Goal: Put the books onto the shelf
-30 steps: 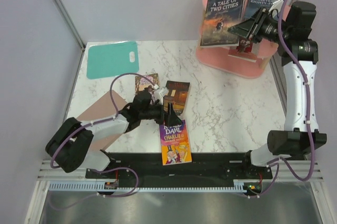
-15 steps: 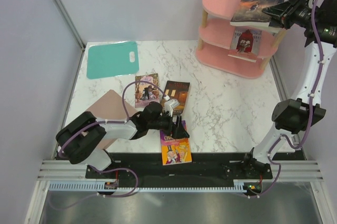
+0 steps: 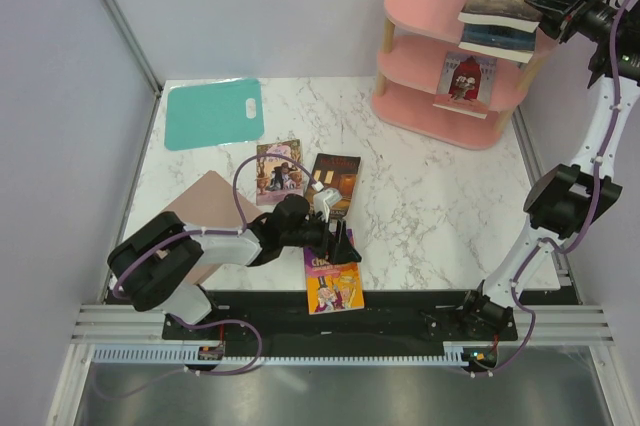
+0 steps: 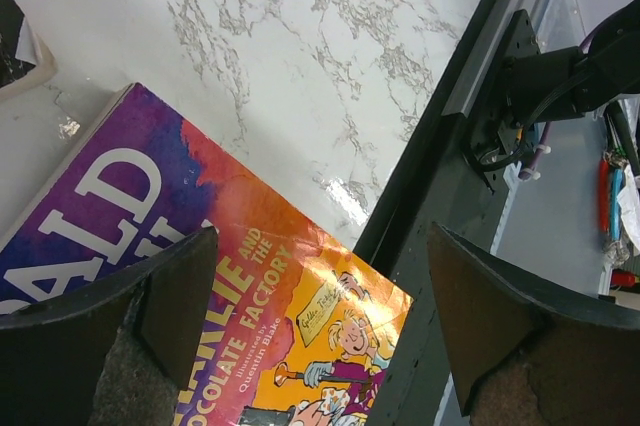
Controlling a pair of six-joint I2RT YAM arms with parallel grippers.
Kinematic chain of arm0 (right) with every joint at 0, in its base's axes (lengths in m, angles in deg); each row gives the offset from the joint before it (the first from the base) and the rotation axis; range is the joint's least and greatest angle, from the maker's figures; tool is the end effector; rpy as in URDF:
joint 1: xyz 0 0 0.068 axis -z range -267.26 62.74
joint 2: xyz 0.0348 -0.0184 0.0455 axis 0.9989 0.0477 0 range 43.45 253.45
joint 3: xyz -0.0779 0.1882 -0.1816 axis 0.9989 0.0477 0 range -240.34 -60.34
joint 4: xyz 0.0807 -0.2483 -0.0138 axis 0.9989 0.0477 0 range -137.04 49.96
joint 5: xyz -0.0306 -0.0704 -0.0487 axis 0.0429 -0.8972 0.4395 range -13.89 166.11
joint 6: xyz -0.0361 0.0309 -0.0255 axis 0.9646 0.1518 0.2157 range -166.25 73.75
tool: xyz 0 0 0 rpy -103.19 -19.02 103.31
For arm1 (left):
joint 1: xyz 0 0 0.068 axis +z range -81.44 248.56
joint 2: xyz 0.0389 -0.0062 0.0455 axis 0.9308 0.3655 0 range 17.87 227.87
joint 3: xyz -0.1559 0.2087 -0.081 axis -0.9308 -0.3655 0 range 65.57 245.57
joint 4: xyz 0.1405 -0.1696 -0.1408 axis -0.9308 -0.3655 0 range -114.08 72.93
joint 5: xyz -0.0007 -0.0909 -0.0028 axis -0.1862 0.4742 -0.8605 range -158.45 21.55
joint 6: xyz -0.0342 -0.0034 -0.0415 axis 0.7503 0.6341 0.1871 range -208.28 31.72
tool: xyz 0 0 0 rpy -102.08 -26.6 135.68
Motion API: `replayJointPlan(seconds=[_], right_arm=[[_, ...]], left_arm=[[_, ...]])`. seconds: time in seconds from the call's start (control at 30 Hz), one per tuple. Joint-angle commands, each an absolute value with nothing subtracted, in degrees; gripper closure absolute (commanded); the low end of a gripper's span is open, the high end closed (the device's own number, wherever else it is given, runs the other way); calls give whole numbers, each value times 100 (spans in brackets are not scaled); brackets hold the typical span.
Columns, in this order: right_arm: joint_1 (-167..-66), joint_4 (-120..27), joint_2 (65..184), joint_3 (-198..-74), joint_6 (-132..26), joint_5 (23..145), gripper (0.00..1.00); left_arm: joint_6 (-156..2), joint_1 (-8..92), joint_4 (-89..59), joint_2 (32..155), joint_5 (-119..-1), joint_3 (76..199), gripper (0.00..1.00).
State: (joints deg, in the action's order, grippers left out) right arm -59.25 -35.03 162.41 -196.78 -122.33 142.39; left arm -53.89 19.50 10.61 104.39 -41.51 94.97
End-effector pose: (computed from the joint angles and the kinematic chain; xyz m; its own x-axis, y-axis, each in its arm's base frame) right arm 0.4139 -0.1834 0.4837 -0.5774 0.7494 -0.3242 -0.2298 0.2319 0.9452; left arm 0.1710 -0.2216 0.1520 -0.7921 0.1448 -0.5929 0.5872 0.4457 -0.6757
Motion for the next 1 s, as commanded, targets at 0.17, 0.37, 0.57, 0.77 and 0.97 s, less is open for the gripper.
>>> replayJointPlan(seconds=[0.17,0.37,0.57,0.77,0.97], right_arm=[[-5826,-4510,16061,-19921,-12702,14703,100],[-5809,-4467,16158,-19736,-12737,14712,100],[-5677,-4230,16175,-19604,-12536,14677,100],[-5738,-2342,16027,-19666,-10438,14204,100],[-6089,-416,15736,-19807,-8151,13360,100]], left_arm=[[-5444,1882,1316,10576,-4261,9615,10],[-5435,1882,1307,10611,-4244,9642,10],[-5444,1873,1307,10602,-4253,9633,10],[-5444,1882,1307,10620,-4235,9642,10],[-5444,1873,1298,10681,-4200,9677,10]])
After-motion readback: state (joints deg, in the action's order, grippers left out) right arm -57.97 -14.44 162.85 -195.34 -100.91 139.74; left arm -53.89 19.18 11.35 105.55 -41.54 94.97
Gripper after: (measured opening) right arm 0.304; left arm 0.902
